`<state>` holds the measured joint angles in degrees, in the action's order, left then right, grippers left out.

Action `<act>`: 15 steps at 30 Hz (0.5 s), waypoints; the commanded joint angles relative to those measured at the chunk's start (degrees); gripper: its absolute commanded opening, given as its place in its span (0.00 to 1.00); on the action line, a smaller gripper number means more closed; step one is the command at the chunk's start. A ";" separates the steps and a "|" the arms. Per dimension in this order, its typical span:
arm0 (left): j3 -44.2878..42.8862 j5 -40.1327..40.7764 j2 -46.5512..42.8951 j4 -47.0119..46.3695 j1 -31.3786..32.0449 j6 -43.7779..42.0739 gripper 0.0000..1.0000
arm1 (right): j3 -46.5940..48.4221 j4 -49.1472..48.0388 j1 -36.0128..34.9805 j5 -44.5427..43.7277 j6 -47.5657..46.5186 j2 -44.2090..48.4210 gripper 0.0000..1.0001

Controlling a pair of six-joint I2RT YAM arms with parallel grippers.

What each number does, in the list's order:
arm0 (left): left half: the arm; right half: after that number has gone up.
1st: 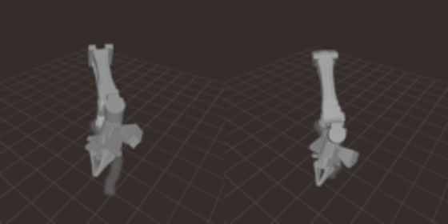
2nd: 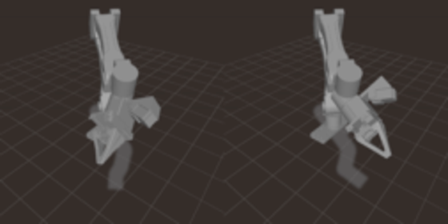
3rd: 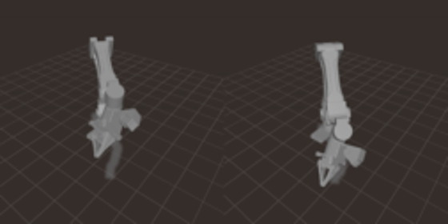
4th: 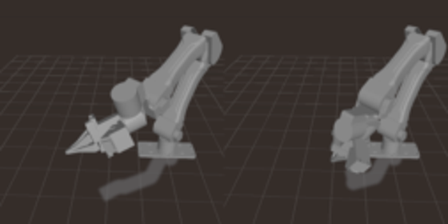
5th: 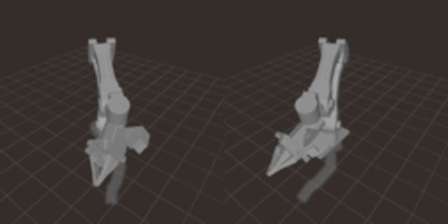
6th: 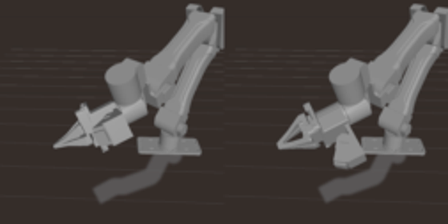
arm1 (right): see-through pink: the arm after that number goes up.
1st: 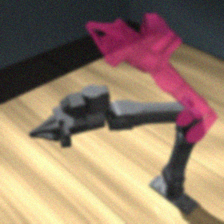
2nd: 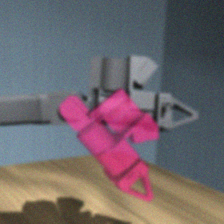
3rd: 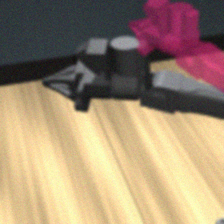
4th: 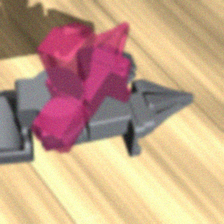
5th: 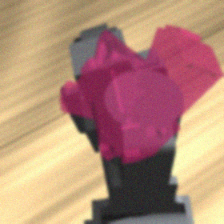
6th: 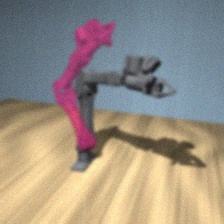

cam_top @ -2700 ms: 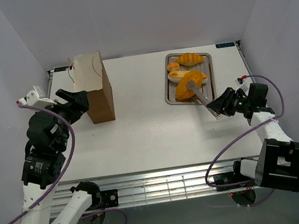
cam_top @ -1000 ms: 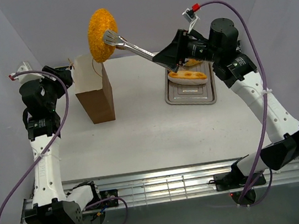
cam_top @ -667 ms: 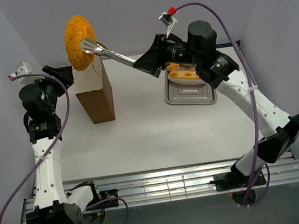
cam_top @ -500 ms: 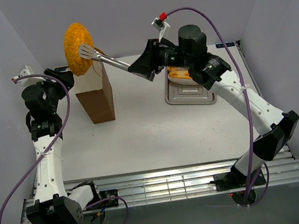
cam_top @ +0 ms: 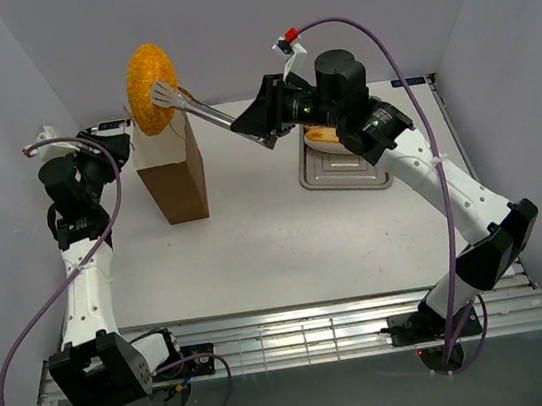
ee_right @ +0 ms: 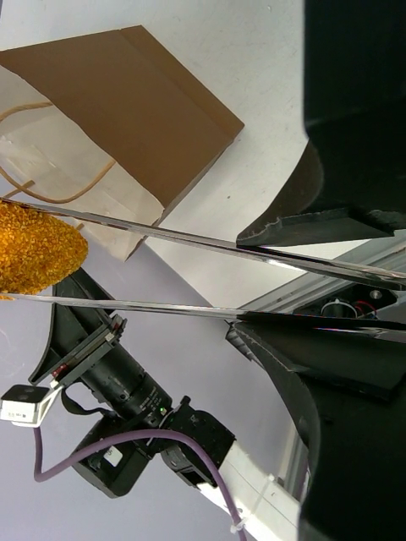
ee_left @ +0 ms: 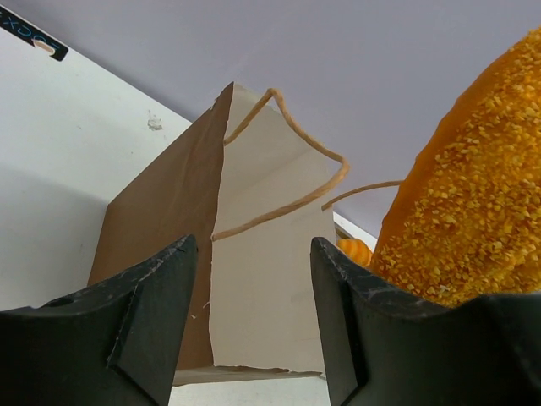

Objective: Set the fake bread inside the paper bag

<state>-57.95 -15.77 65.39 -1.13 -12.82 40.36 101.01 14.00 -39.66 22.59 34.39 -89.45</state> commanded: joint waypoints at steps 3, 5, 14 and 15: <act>1.61 -4.44 1.23 -5.37 -2.12 3.50 0.62 | 2.96 -2.31 -1.21 -1.67 -1.52 -0.72 0.08; 1.79 -4.88 1.32 -5.99 -2.30 4.02 0.62 | 3.31 -1.43 -1.82 -2.11 -1.87 -1.43 0.08; 0.74 -7.16 4.22 -7.75 -2.82 6.31 0.61 | 2.70 0.76 -4.72 -7.29 -4.42 -1.87 0.08; 0.82 -7.43 4.49 -8.10 -2.74 6.49 0.61 | 2.61 0.77 -4.81 -7.47 -4.51 -1.87 0.08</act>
<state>-56.58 -21.12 69.49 -7.20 -15.22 45.67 101.21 18.39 -43.77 17.61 31.88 -92.84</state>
